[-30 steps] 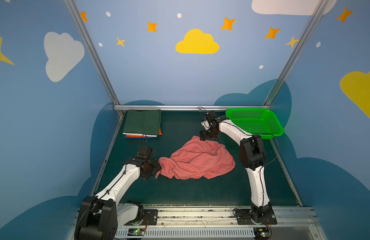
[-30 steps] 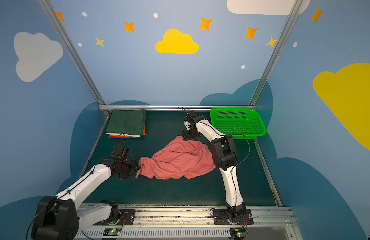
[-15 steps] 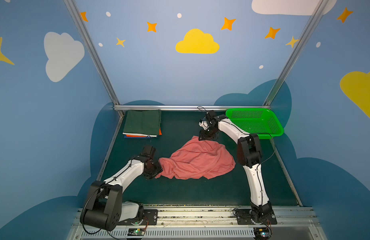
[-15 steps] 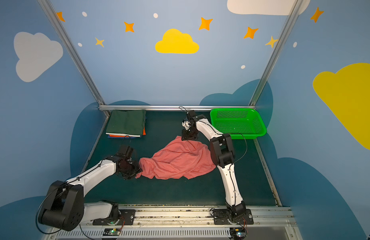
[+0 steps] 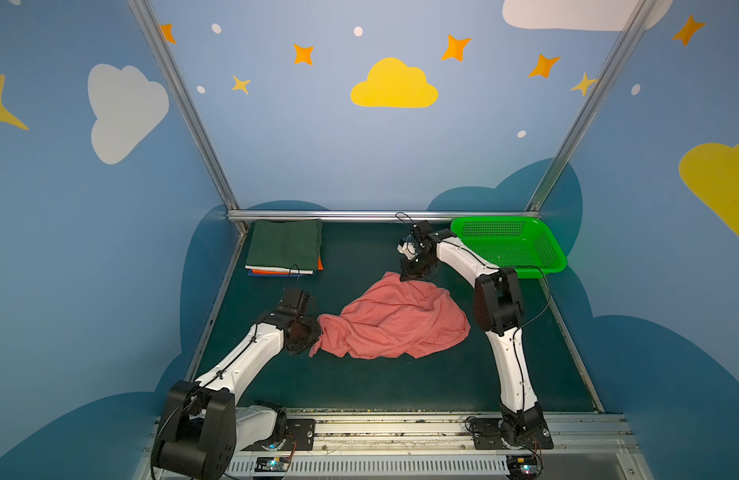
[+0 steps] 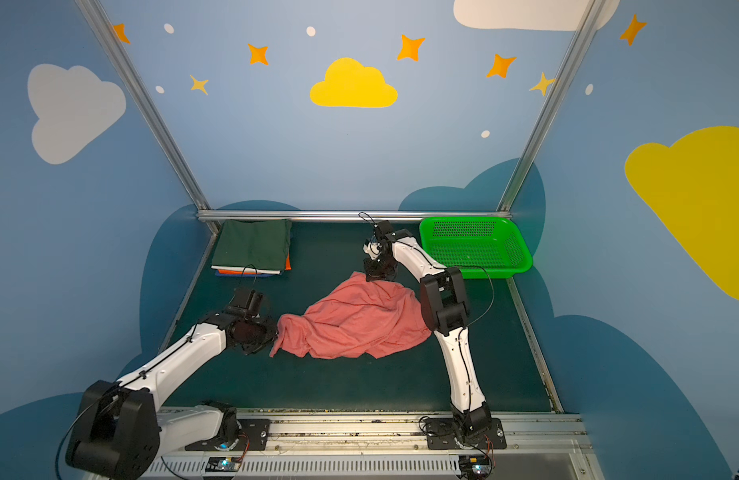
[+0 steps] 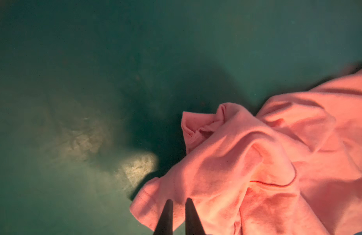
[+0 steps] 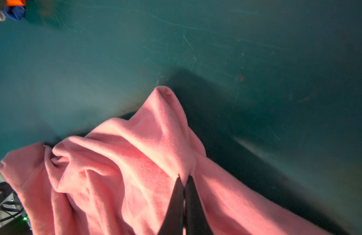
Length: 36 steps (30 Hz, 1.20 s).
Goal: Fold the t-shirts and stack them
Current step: 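Grasp the pink t-shirt edges with the left and right grippers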
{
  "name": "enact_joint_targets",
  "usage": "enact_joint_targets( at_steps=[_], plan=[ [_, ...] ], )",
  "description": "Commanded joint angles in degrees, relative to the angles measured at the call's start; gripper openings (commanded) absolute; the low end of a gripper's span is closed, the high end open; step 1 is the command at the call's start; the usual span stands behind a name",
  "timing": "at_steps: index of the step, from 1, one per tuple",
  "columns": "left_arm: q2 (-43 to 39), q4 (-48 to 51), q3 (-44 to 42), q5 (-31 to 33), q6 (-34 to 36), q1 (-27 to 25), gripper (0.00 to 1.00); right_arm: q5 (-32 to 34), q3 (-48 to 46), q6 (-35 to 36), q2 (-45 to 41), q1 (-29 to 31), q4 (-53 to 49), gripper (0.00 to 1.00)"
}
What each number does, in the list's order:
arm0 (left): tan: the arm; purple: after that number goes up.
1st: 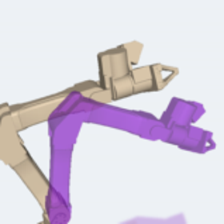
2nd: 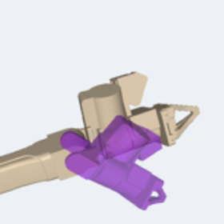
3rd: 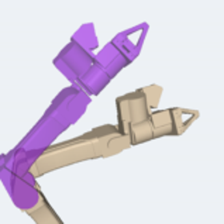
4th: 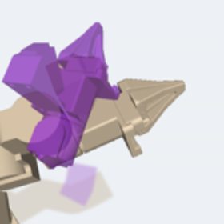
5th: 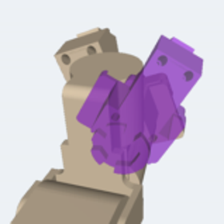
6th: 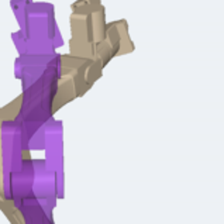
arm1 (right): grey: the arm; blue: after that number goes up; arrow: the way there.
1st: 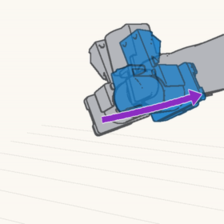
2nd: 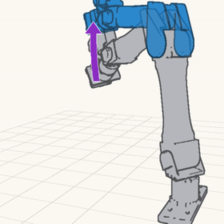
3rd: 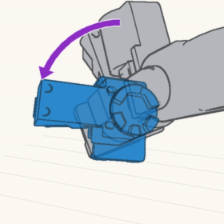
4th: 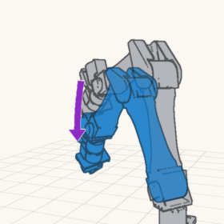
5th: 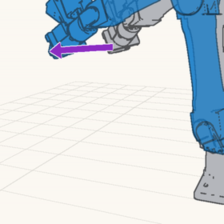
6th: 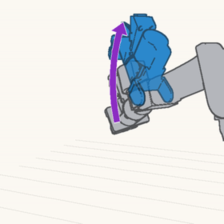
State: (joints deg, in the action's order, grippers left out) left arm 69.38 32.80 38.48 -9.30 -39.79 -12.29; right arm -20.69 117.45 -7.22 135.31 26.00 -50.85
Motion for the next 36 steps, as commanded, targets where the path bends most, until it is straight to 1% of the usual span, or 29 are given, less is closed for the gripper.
enact_joint_targets(
  at_steps=[1,2,3,4,5,6,7,9,10,13,16,20,24,29,34,36],
  plan=[
    [-0.98,-0.38,-1.12,2.35,-0.64,-0.10,0.11,-1.31,0.81,-0.07,0.49,0.18,-0.60,0.00],
    [-1.15,-0.64,-1.43,2.48,-0.95,-0.10,0.11,-1.29,0.69,-0.07,0.49,0.18,-0.50,0.00],
    [-1.40,-0.87,-1.68,2.68,-1.02,-0.10,0.17,-1.29,0.59,-0.07,0.49,0.19,-0.48,0.01],
    [-1.55,-0.81,-1.89,3.23,-1.21,-0.10,0.34,-1.15,0.59,-0.14,0.57,0.14,-0.46,0.10],
    [-1.50,-0.60,-2.08,3.85,-1.47,-0.10,0.48,-1.15,0.59,-0.13,0.79,0.11,-0.43,0.14],
    [-1.38,-0.44,-2.31,4.46,-1.67,-0.10,0.56,-1.11,0.61,-0.07,0.97,0.12,-0.48,0.14],
    [-1.21,-0.53,-2.65,5.09,-1.96,-0.10,0.60,-1.24,0.68,-0.15,1.14,0.05,-0.43,0.16],
    [-0.68,-2.45,-3.76,5.14,-2.28,-0.10,0.60,-1.75,0.83,-0.27,1.57,0.04,-0.48,0.17],
    [-0.33,-4.09,-4.44,4.73,-2.67,-0.10,0.59,-2.02,0.92,-0.40,1.73,0.04,-0.43,0.17],
    [0.53,-9.21,-6.18,2.47,-4.45,-0.08,0.47,-2.76,0.96,-0.54,1.76,0.05,-0.43,0.16],
    [0.80,-12.49,-7.47,0.96,-5.28,-0.05,0.40,-2.82,0.77,-0.58,1.46,0.12,-0.54,0.15],
    [-0.12,-15.24,-8.22,-0.40,-5.66,-0.09,0.33,-2.95,0.42,-0.60,1.28,0.17,-0.56,0.15],
    [-2.09,-17.83,-9.36,-1.41,-6.24,-0.10,0.32,-3.22,-0.09,-0.85,1.14,0.12,-0.38,0.14],
    [-3.43,-19.52,-10.92,-2.42,-6.30,-0.10,0.25,-3.65,-1.08,-1.13,0.84,0.14,0.23,0.13],
    [-3.89,-20.67,-11.85,-2.47,-6.84,-0.06,0.14,-3.91,-1.26,-1.13,1.06,0.14,0.14,0.12],
    [-4.31,-20.14,-11.62,-2.48,-6.71,-0.09,0.06,-3.92,-1.33,-1.20,1.27,0.11,0.05,0.07]
  ],
)
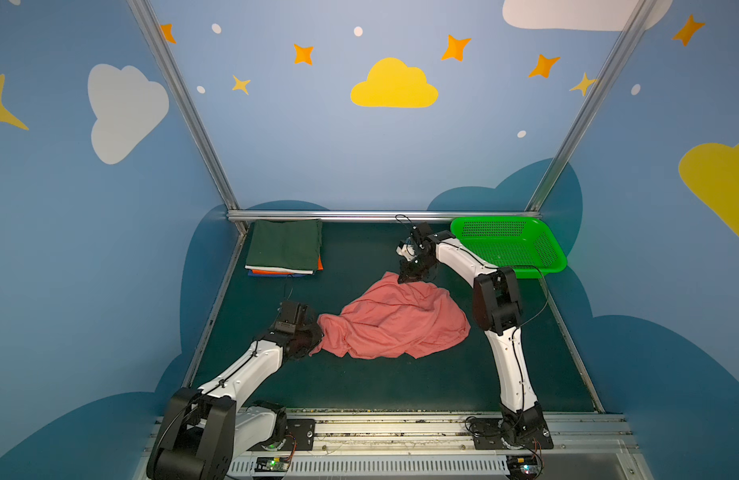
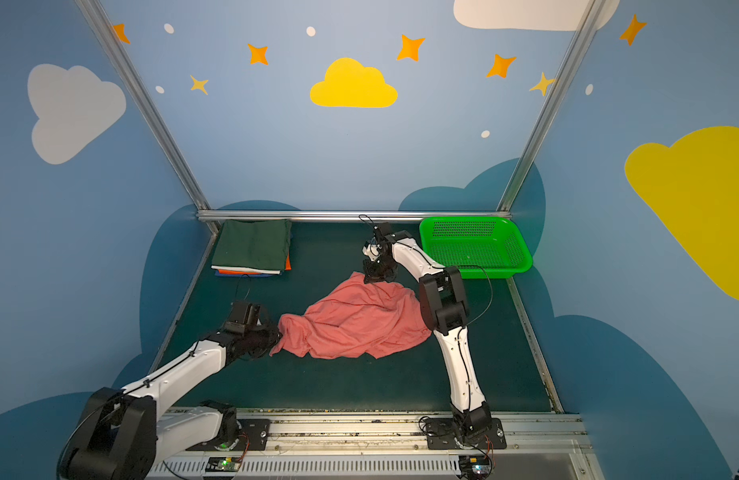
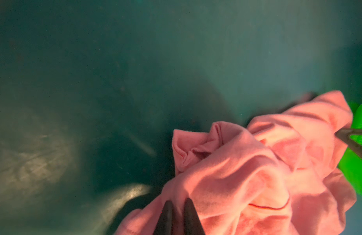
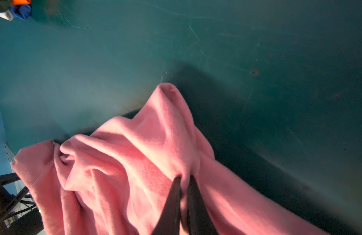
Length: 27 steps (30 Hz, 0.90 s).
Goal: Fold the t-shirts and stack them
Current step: 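Grasp the pink t-shirt edges with the left and right grippers, then lift the pink t-shirt with both grippers and stretch it apart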
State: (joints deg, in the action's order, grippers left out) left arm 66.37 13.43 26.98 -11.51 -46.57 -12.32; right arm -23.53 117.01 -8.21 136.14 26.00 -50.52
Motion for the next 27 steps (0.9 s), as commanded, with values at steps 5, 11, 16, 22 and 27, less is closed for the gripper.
enact_joint_targets(
  at_steps=[5,11,16,22,27],
  plan=[
    [-5.49,5.86,4.10,1.55,2.80,-0.08,0.05,-0.09,-1.08,0.10,-0.52,0.07,-0.63,0.00],
    [-11.78,14.55,13.19,6.70,7.21,-0.07,0.05,2.98,-2.27,0.30,-6.23,-0.31,0.79,0.00],
    [-11.06,20.84,23.81,10.01,15.16,0.34,0.05,4.92,-5.45,-0.04,-14.27,-0.92,3.64,0.00],
    [-5.27,24.86,36.45,12.21,24.50,2.02,0.05,10.25,-12.15,-0.50,-25.18,-1.33,7.97,0.00],
    [-0.87,25.51,46.88,12.65,31.01,4.39,0.05,16.75,-21.82,-0.76,-37.09,-1.77,14.68,0.00]
  ],
)
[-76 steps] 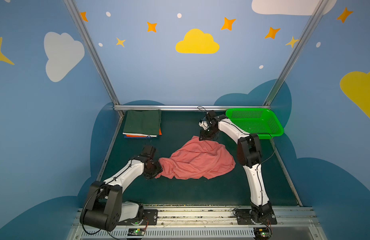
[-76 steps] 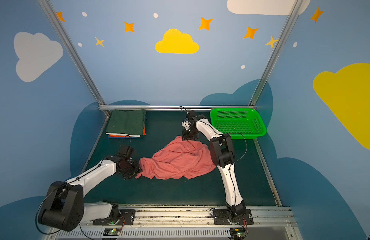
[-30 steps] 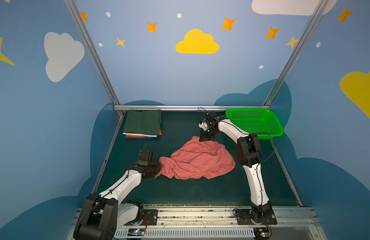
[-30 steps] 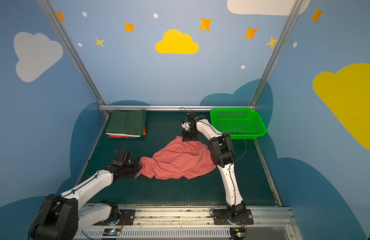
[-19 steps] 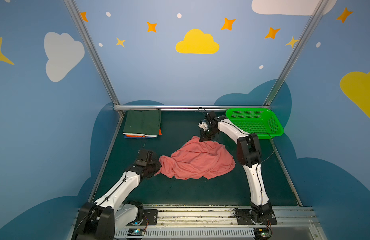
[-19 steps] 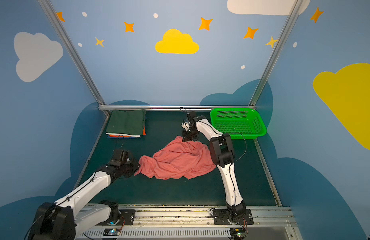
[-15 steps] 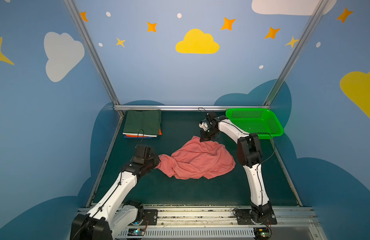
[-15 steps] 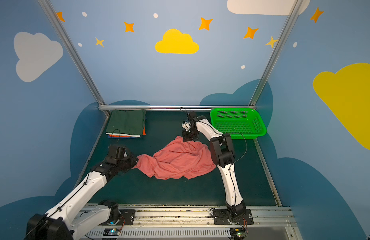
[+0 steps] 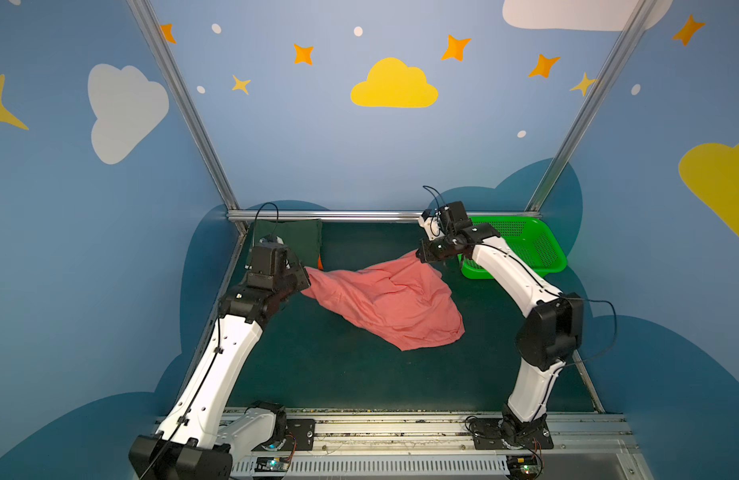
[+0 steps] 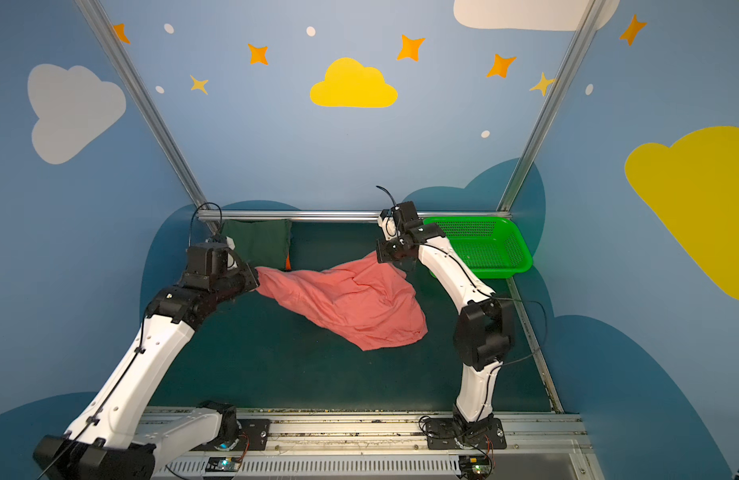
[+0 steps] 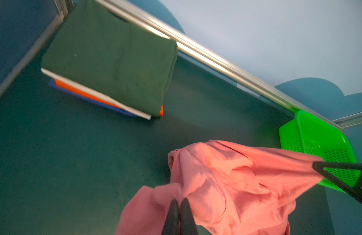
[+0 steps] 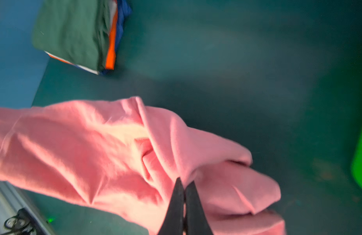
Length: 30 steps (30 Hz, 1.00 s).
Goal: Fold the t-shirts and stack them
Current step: 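Lift the pink t-shirt with both grippers and stretch it apart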
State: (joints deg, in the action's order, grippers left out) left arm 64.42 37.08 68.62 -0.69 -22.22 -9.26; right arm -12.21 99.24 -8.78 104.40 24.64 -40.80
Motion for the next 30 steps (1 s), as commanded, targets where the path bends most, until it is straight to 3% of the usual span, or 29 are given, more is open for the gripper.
enact_joint_targets(
  at_steps=[1,13,20,25,28,30],
  plan=[
    [1.74,1.86,7.11,1.77,7.66,1.83,0.05,6.89,-5.71,-0.34,-7.33,-0.45,6.18,0.00],
    [8.50,3.07,28.77,0.22,14.55,6.08,0.05,24.27,-21.23,4.20,-33.83,-0.94,20.24,0.00],
    [6.80,1.44,28.50,-2.69,14.70,6.09,0.05,21.48,-21.78,5.05,-38.05,-0.43,15.65,0.00],
    [6.89,-1.03,24.68,-6.28,13.52,6.09,0.05,13.27,-23.58,-0.63,-37.85,1.20,12.00,0.00],
    [9.55,-3.85,24.87,-8.76,13.03,6.02,0.05,8.65,-26.60,-4.25,-37.89,5.54,12.79,0.00],
    [12.83,-4.21,28.03,-8.98,13.00,6.07,0.05,12.22,-26.64,-3.55,-37.89,10.79,10.71,0.00]
  ],
)
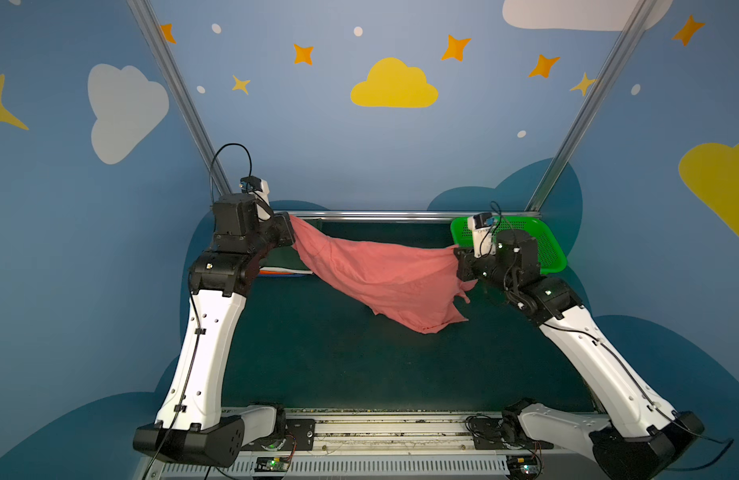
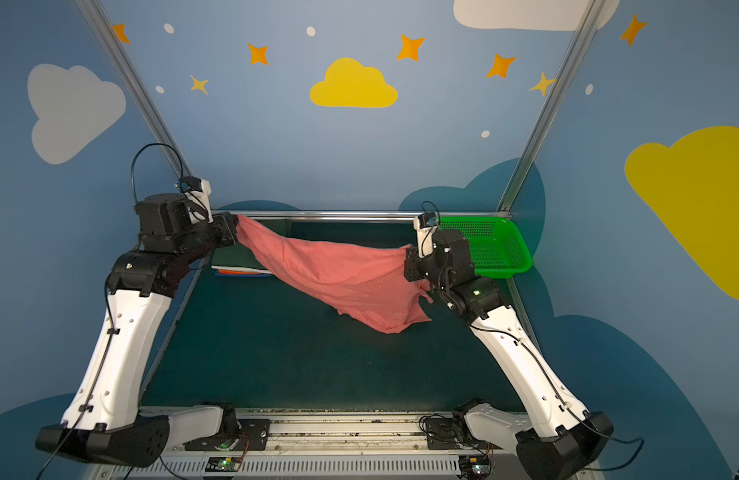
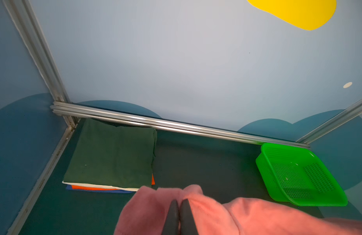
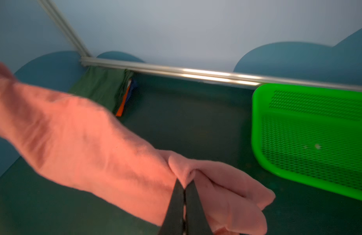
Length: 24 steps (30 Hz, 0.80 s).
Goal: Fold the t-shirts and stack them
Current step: 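Lift the pink t-shirt with both grippers and stretch it apart, then lay the pink t-shirt flat on the table and open the right gripper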
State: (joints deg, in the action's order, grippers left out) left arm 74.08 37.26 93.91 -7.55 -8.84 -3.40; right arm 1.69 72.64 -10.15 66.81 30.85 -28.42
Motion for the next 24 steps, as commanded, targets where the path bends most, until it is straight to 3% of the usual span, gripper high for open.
enact_joint_targets(
  at_steps=[1,6,9,16,20,24],
  plan=[
    [4.86,-4.24,4.62,-2.31,-0.35,0.19,0.05,0.54,0.40,-1.34,-0.39,6.56,-2.79,0.00],
    [13.11,-4.04,16.28,-7.39,-3.22,-0.05,0.05,15.08,3.49,1.80,-4.11,9.05,-7.77,0.00],
    [17.10,-4.73,22.09,-10.69,-4.84,-1.27,0.05,17.84,3.97,2.32,-8.36,9.32,-6.80,0.00],
    [23.96,-3.46,31.82,-15.93,-4.50,-5.93,0.05,8.76,-1.74,-5.23,-12.78,13.17,-1.36,0.00],
    [24.45,-3.06,30.75,-17.49,-3.54,-6.78,0.05,1.76,-7.41,-12.08,-6.64,18.83,5.39,0.00],
    [22.53,-3.33,24.62,-18.12,-1.55,-7.15,0.05,-5.05,-7.62,-15.63,5.59,26.87,11.94,0.00]
  ],
)
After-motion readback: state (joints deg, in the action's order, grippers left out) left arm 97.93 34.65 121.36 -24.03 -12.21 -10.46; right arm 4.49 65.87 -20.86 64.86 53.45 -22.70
